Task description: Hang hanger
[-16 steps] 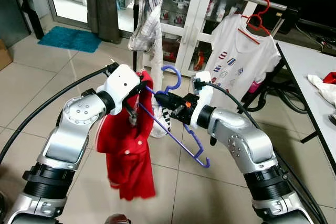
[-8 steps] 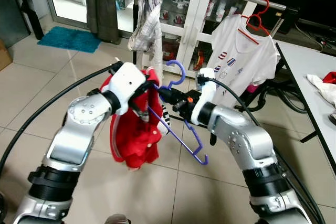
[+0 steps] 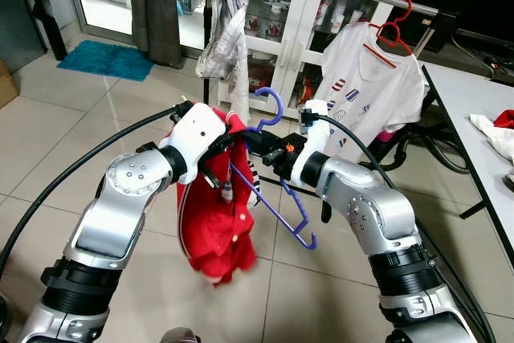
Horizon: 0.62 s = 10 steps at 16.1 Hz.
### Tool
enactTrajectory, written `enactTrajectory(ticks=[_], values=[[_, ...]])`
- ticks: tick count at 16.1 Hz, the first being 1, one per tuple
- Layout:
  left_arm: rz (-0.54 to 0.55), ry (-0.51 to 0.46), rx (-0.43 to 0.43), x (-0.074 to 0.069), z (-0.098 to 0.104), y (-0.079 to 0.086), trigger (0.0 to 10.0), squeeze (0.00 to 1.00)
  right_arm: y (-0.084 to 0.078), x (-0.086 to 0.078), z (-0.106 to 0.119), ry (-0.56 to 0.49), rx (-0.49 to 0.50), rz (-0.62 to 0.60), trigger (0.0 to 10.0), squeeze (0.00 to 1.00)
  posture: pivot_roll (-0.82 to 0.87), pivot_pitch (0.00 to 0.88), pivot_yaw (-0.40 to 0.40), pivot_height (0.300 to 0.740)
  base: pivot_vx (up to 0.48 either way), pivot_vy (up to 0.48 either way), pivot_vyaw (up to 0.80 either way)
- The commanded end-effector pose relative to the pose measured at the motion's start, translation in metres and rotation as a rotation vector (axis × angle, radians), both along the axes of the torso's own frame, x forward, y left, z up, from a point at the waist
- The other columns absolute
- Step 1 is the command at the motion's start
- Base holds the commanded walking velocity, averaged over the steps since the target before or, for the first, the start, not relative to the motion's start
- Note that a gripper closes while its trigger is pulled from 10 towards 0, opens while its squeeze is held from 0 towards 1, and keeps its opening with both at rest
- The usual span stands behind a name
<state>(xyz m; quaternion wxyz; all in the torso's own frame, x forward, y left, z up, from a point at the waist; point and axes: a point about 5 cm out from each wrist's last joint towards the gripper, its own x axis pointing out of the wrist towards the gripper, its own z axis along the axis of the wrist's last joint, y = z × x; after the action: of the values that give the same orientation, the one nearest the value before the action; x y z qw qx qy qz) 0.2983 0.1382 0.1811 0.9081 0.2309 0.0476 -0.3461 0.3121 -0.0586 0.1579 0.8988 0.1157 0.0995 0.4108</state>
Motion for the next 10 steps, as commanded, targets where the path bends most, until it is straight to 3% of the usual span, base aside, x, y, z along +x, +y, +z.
enactTrajectory(ticks=[1,7,10], values=[[-0.038,-0.021,-0.024,-0.003,0.008,-0.006,10.0,1.00,-0.007,0.005,0.011,-0.043,0.036,-0.031,10.0,0.00,0.06,0.000,-0.140,0.740,0.000,0.000,0.00],[-0.081,0.007,-0.027,-0.009,0.010,0.002,10.0,1.00,-0.008,0.007,0.016,-0.068,0.070,-0.030,10.0,0.00,0.07,0.000,-0.148,0.740,0.000,0.000,0.00],[-0.084,0.017,-0.011,-0.012,0.012,0.015,10.0,1.00,-0.010,0.009,0.018,-0.078,0.074,-0.027,10.0,0.00,0.07,0.000,-0.149,0.740,0.000,0.000,0.00]])
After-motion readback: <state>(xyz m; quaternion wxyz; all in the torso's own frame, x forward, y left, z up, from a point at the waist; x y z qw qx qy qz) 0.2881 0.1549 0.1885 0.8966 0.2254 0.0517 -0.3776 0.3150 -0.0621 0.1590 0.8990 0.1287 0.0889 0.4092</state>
